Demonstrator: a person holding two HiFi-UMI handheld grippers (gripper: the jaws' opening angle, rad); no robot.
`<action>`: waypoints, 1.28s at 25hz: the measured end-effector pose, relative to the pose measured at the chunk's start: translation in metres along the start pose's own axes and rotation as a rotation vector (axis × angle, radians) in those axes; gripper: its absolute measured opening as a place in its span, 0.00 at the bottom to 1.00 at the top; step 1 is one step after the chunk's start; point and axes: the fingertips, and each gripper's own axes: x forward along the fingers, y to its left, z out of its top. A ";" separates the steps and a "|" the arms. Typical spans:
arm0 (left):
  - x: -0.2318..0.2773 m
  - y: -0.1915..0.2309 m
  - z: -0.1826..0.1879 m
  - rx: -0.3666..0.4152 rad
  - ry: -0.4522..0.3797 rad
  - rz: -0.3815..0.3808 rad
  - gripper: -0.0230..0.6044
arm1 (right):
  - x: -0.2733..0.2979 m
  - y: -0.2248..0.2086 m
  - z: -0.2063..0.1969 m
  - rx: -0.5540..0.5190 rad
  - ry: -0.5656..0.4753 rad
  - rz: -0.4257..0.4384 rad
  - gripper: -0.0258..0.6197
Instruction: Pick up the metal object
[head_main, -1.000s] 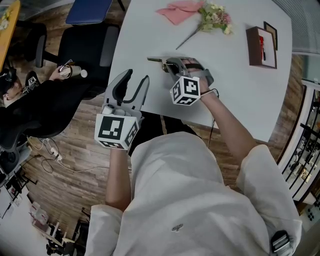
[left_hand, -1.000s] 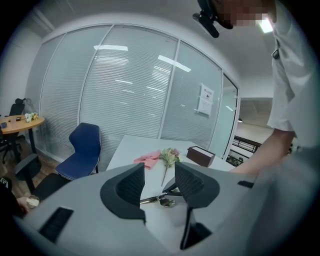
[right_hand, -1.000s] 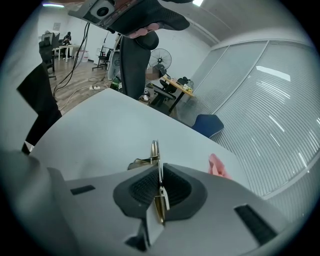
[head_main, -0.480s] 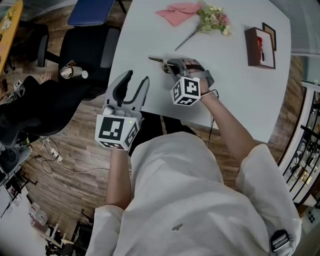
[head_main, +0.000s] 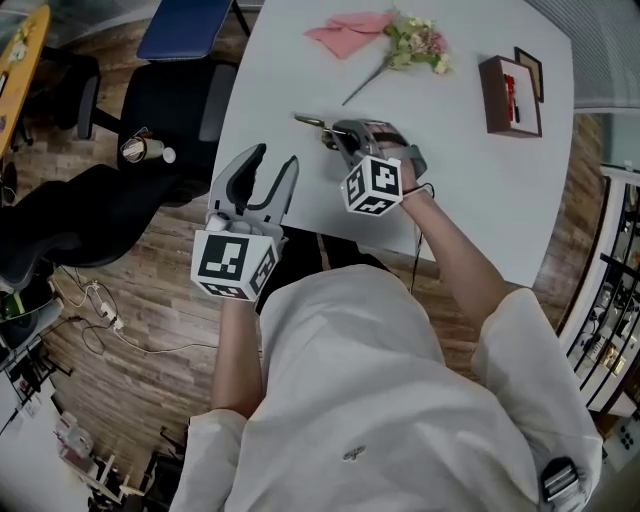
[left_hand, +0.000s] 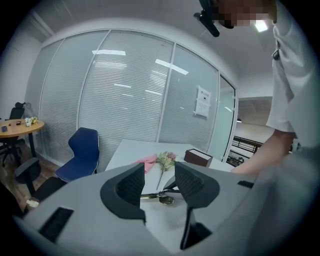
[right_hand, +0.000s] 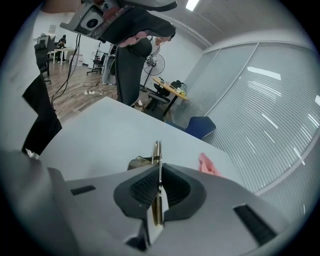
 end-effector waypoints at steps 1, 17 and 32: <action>0.000 -0.001 0.001 0.002 -0.004 0.001 0.35 | -0.003 -0.002 0.001 0.002 -0.005 -0.005 0.05; 0.002 -0.010 0.027 0.037 -0.063 0.009 0.35 | -0.055 -0.043 0.020 0.183 -0.108 -0.049 0.05; 0.005 -0.024 0.045 0.050 -0.115 0.002 0.35 | -0.109 -0.087 0.050 0.493 -0.253 -0.127 0.05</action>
